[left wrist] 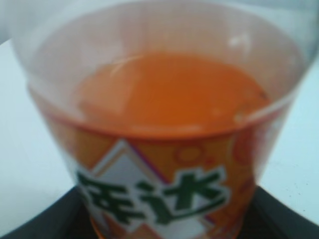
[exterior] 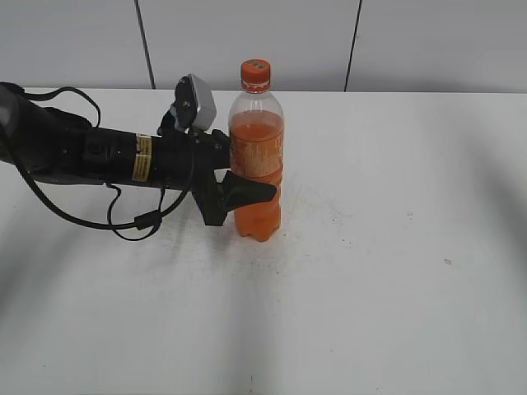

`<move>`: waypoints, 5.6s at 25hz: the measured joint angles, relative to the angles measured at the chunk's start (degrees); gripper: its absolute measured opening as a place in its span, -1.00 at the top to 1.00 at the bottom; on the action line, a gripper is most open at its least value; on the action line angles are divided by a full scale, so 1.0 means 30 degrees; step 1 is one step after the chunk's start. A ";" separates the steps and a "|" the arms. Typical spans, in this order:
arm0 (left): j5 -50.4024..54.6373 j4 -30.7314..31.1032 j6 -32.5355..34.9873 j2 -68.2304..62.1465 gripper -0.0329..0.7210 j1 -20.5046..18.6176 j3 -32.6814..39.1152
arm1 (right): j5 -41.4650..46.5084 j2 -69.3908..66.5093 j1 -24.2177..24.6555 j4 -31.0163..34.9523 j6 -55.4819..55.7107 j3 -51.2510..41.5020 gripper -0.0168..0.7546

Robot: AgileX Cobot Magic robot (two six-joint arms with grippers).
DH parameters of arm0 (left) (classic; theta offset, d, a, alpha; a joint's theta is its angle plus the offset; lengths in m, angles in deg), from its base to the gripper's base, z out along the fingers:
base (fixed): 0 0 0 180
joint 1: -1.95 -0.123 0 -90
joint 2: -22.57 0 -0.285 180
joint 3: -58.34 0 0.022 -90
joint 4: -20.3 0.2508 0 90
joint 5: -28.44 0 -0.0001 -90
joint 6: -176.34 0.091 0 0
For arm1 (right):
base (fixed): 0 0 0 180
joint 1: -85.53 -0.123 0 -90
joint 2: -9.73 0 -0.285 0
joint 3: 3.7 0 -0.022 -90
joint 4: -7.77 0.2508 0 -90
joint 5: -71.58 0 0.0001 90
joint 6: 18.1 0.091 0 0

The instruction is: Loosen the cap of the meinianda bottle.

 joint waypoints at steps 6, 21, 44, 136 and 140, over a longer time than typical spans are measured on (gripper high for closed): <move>0.0000 0.0000 0.0000 0.0000 -0.22 0.0000 0.0000 | 0.0000 -0.1986 -0.1346 0.0880 0.0000 0.2002 -0.34; -0.0016 0.0000 0.0000 0.0000 -0.22 0.0000 0.0000 | 0.0017 -0.5996 -0.9328 0.0910 0.1462 0.6301 -0.34; -0.0033 0.0000 0.0000 0.0000 -0.22 0.0000 0.0000 | 0.0034 -1.0332 -1.3144 -0.0771 0.1535 0.9485 -0.34; -0.0138 0.0476 0.0071 0.0000 -0.22 -0.0017 -0.0016 | 0.0057 -1.0943 -1.3160 0.0619 -2.3147 1.0379 0.25; -0.0120 0.0494 0.0071 0.0000 -0.22 -0.0017 -0.0016 | 0.0057 -1.0943 -1.3160 0.1462 -2.2881 1.1654 0.25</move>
